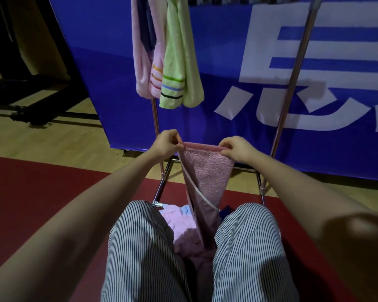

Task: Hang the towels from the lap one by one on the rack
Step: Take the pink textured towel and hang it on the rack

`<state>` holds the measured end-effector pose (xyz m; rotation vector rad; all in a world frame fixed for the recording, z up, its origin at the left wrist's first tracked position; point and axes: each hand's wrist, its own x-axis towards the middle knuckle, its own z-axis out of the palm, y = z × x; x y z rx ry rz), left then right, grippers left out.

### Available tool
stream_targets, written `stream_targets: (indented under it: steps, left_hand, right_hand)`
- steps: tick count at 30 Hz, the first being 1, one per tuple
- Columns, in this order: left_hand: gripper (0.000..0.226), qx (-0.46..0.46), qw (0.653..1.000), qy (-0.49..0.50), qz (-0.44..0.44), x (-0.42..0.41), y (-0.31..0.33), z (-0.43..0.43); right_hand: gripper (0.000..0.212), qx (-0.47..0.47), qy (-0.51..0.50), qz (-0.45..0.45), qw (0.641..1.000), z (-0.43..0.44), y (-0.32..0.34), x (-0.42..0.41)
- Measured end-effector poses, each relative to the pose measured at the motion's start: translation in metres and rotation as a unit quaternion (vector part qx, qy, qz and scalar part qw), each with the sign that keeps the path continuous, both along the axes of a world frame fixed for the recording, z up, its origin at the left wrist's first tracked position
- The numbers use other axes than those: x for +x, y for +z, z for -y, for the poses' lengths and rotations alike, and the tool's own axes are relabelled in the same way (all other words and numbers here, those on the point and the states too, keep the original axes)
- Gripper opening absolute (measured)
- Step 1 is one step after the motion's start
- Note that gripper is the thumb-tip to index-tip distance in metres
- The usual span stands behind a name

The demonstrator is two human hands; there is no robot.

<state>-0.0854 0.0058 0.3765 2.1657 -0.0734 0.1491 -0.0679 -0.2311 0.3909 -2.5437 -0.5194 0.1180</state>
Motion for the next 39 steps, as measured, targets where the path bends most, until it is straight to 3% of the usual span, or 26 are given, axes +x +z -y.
stream_targets:
  steps: [5,8,10,12,16,23,25,29,34,39]
  left_hand:
    - [0.029,0.044,0.999,0.02,0.014,0.0,0.016,-0.003]
    - [0.033,0.019,0.99,0.061,0.127,0.006,0.052,-0.003]
    - [0.033,-0.052,0.967,0.093,0.233,0.013,0.087,-0.001]
    - [0.032,-0.092,0.953,0.096,0.274,0.02,0.109,0.001]
    - [0.028,-0.056,0.962,0.095,0.249,0.027,0.11,-0.005]
    - [0.017,-0.088,0.941,0.097,0.311,0.03,0.146,-0.003]
    - [0.026,-0.079,0.938,0.096,0.324,0.033,0.156,-0.004]
    - [0.034,0.004,0.961,0.086,0.262,0.037,0.142,-0.011]
    - [0.034,-0.033,0.975,0.075,0.208,0.039,0.133,-0.014]
    - [0.013,0.09,0.975,0.108,0.175,0.036,0.14,-0.013]
  right_hand:
    - [0.018,0.014,-0.031,0.028,0.999,-0.001,0.009,-0.003]
    - [0.016,0.182,-0.106,0.114,0.971,-0.013,0.039,0.003]
    - [0.014,0.318,-0.158,0.158,0.921,-0.023,0.068,0.01]
    - [0.009,0.396,-0.182,0.166,0.884,-0.03,0.088,0.017]
    - [0.009,0.36,-0.195,0.15,0.9,-0.027,0.087,0.023]
    - [0.014,0.397,-0.189,0.217,0.871,-0.033,0.111,0.02]
    - [0.014,0.402,-0.196,0.217,0.868,-0.036,0.12,0.023]
    - [0.017,0.303,-0.209,0.194,0.909,-0.033,0.108,0.027]
    - [0.018,0.283,-0.211,0.203,0.913,-0.034,0.106,0.027]
    - [0.018,0.268,-0.241,0.193,0.913,-0.041,0.108,0.024]
